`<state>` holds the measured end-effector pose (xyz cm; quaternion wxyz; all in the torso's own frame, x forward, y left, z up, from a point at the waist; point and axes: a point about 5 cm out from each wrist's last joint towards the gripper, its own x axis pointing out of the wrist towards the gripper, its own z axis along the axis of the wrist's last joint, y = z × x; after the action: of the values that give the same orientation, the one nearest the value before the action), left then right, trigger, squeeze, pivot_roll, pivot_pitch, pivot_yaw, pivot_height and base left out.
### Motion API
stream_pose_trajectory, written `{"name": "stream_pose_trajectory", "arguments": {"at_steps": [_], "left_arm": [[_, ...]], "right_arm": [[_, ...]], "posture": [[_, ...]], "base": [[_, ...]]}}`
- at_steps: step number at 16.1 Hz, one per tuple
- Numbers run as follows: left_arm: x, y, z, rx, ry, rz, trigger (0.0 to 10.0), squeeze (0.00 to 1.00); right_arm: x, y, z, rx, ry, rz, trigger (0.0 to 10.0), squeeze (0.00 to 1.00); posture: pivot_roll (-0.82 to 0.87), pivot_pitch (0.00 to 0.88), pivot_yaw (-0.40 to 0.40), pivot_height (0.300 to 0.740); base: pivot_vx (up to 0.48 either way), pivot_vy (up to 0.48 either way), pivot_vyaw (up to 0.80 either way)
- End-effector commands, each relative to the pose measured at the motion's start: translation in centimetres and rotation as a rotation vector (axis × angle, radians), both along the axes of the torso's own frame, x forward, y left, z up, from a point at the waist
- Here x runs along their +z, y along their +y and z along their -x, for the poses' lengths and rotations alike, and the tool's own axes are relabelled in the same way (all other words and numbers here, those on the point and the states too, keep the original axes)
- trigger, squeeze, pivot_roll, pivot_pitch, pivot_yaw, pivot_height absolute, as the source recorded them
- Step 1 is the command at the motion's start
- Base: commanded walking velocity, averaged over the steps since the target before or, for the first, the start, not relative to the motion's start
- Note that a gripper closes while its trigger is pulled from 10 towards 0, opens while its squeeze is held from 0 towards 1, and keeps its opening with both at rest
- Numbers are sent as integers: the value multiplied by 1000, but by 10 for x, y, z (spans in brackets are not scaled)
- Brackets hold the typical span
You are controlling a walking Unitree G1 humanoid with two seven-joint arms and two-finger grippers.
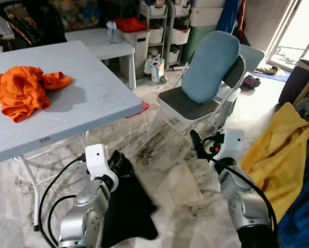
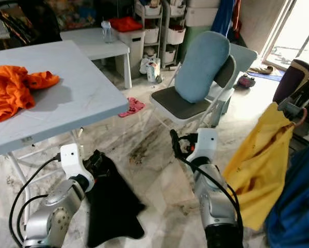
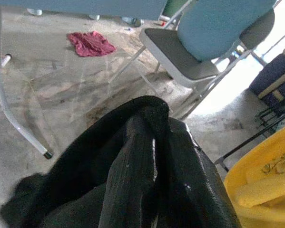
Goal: Hang hanger
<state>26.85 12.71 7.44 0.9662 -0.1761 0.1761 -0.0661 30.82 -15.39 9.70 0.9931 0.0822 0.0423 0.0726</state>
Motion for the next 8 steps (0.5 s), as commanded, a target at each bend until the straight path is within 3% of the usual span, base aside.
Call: {"name": "stream_pose_trajectory", "arguments": {"at_steps": [1,2,8], "left_arm": [[7,-9,-5,-14,-24,28,10000,0],[7,-9,-4,-14,-22,28,10000,0],[6,-9,-4,-17,-14,30,10000,0]], "right_arm": [[1,-4,-1,-14,-1,4,10000,0],[1,-4,-1,-14,-1,5,10000,0],[0,-4,0,-16,3,5,10000,0]], "posture": [[-61,0,-75,740],[-61,0,-73,740],[-62,0,-73,740]], "base": [[0,0,-800],[0,0,-800],[0,280,-682]]}}
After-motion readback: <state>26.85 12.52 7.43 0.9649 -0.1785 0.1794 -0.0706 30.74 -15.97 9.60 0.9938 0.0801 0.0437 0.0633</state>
